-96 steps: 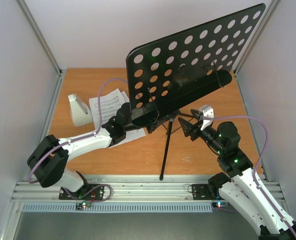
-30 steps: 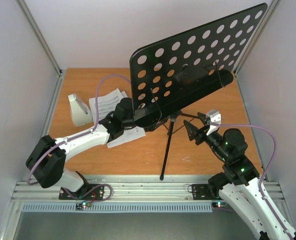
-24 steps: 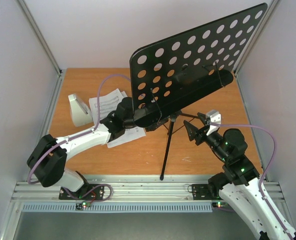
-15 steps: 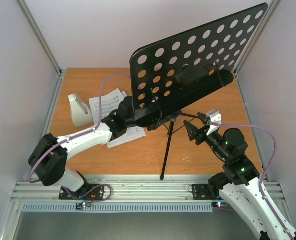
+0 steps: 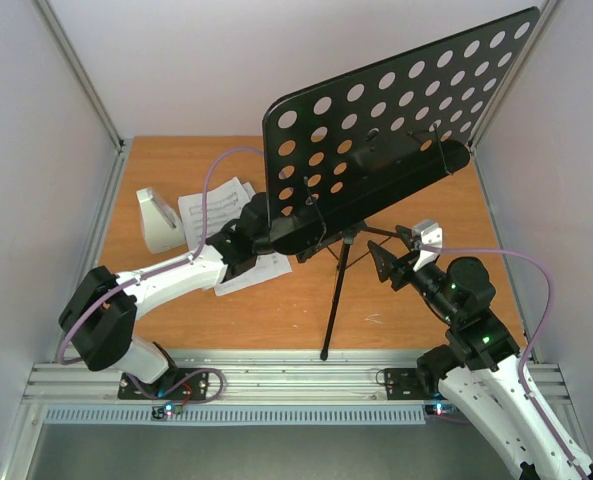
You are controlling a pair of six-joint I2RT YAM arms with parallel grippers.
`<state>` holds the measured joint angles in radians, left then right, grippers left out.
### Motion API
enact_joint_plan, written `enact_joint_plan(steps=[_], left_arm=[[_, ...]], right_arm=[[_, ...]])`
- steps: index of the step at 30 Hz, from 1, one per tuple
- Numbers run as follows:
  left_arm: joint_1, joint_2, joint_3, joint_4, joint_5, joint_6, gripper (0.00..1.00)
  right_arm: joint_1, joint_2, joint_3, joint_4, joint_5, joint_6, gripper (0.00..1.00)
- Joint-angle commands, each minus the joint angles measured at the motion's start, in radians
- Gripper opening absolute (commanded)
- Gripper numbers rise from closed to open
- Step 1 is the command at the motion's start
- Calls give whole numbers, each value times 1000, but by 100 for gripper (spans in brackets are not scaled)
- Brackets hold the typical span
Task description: Pack up the instrument practice props
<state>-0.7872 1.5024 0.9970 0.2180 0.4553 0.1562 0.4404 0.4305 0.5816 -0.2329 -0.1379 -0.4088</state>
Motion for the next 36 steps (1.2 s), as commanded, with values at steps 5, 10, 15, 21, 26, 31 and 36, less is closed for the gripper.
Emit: enact_joint_plan(steps=[5, 10, 15, 21, 26, 31, 36], left_arm=[[-5, 16, 26, 5, -48, -59, 21], [0, 18, 46, -49, -60, -210, 13], [11, 33, 84, -128, -6, -421, 13], [48, 59, 76, -137, 79, -741, 13], [56, 95, 62, -48, 174, -904, 14], [58, 85, 78, -70, 144, -896, 31], [57, 42, 91, -122, 92, -795, 57]], right_arm=[[6, -8, -1, 1, 11, 8, 75], [5, -12, 0, -5, 16, 10, 75], [7, -13, -1, -8, 17, 11, 75], [5, -18, -3, -12, 22, 26, 75], [6, -28, 2, -21, 23, 32, 75], [6, -44, 6, -35, 30, 32, 75], [6, -58, 6, -46, 35, 29, 75]])
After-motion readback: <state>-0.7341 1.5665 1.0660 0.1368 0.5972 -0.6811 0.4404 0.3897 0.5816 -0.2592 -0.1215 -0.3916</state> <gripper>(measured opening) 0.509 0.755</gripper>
